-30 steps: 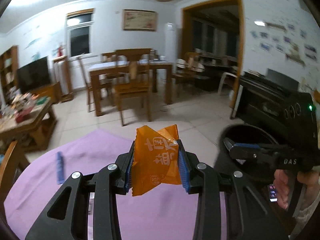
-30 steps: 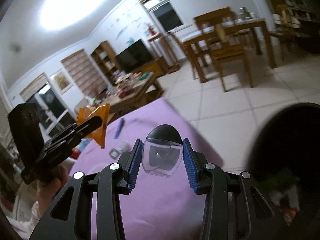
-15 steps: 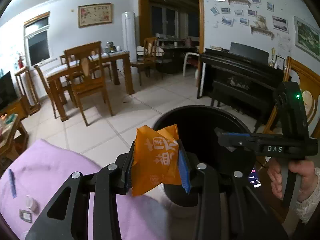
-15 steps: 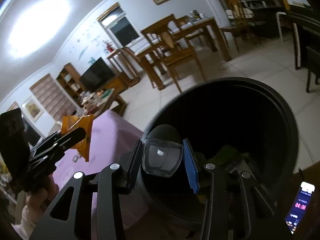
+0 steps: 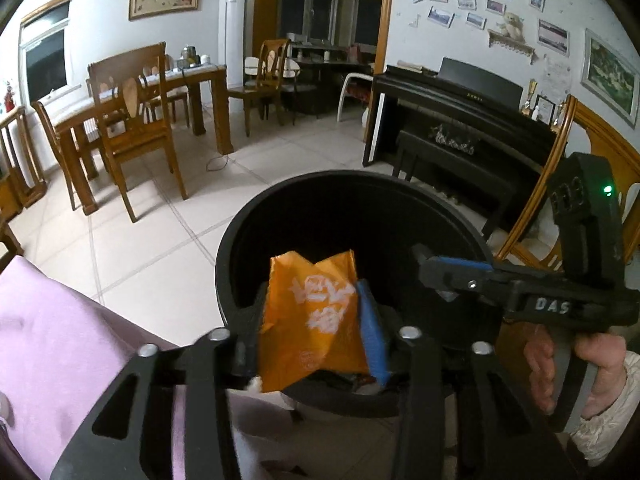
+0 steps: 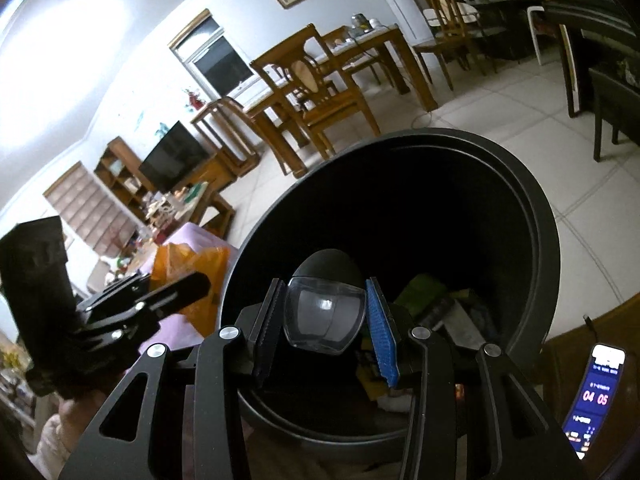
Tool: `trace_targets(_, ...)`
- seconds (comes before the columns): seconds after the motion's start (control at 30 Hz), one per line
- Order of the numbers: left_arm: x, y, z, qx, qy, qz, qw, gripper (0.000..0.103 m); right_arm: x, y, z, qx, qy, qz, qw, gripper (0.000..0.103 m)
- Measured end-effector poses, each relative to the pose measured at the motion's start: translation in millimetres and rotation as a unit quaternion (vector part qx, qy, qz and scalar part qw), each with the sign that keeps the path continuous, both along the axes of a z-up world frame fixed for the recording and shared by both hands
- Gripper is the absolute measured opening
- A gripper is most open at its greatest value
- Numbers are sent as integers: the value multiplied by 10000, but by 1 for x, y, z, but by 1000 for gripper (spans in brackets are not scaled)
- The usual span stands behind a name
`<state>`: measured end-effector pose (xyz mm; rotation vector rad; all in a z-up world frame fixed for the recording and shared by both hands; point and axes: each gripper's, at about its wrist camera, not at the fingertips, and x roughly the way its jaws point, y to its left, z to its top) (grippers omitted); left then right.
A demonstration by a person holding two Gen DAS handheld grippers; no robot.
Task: Collect trash
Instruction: 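Carry the orange bag, blue stick and clear cup over the bin and open both grippers, then move both tools back toward the table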
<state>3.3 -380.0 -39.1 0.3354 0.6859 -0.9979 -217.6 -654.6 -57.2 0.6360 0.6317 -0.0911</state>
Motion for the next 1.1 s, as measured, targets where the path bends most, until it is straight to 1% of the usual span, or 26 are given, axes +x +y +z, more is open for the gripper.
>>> trace_targets(0.03,0,2,0,10,-10,37,10000,82,-2,2,1,-2,-32,4,10000,47)
trace_targets(0.07,0,6,1,-28,-69,103,9999,89,-4,2,4,-70,-80,-29,9999,58)
trace_targets(0.1,0,10,4,-78,-149,149,9997,93,-4,1,7,-137,-103,-90,9998,73)
trace_targets(0.13,0,11,5,-76,-188,164,9997,93,-6,1,8,-157,-142,-129,9997,77)
trace_targets(0.2,2,16,7,-71,-196,207,9996,93,-5,9,10,-95,-171,-81,9998,78)
trace_targets(0.3,8,27,12,-123,-202,327,9992,93,4,13,10,-164,-136,2,9998,78)
trace_targets(0.4,19,49,16,-195,-222,546,9981,93,17,23,11,-184,-125,151,9996,78)
trace_targets(0.53,47,90,22,-330,-213,1035,9939,93,42,49,16,-317,-106,457,9984,78)
trace_targets(0.57,59,108,23,-379,-213,1249,9912,93,51,61,18,-376,-103,596,9975,78)
trace_targets(0.6,66,117,24,-394,-225,1378,9894,93,58,68,19,-422,-101,693,9967,78)
trace_targets(0.63,78,135,25,-399,-260,1626,9855,93,66,79,21,-489,-94,821,9954,78)
trace_targets(0.7,96,161,26,-417,-258,1967,9792,93,85,109,24,-630,-86,1141,9914,78)
trace_targets(0.73,112,184,26,-462,-209,2254,9729,93,90,120,25,-664,-81,1262,9897,78)
trace_targets(0.8,134,214,25,-481,-171,2675,9622,93,109,152,27,-707,-73,1614,9843,77)
trace_targets(0.83,146,230,23,-474,-150,2901,9557,93,119,168,28,-726,-60,1789,9812,76)
trace_targets(0.87,163,254,19,-458,-85,3240,9449,93,129,183,29,-762,-44,1967,9775,75)
trace_targets(0.97,198,295,11,-394,120,3796,9242,93,163,236,37,-906,25,2551,9627,70)
trace_targets(1.0,209,304,7,-333,168,3905,9199,93,176,254,38,-979,50,2721,9573,69)
trace_targets(1.03,223,312,3,-193,221,3994,9163,92,189,273,40,-1063,81,2881,9517,69)
trace_targets(1.07,232,315,0,-97,265,4014,9155,91,198,287,40,-1101,107,2986,9479,68)
trace_targets(1.1,243,317,-5,64,337,4037,9143,82,212,304,40,-1121,148,3134,9429,67)
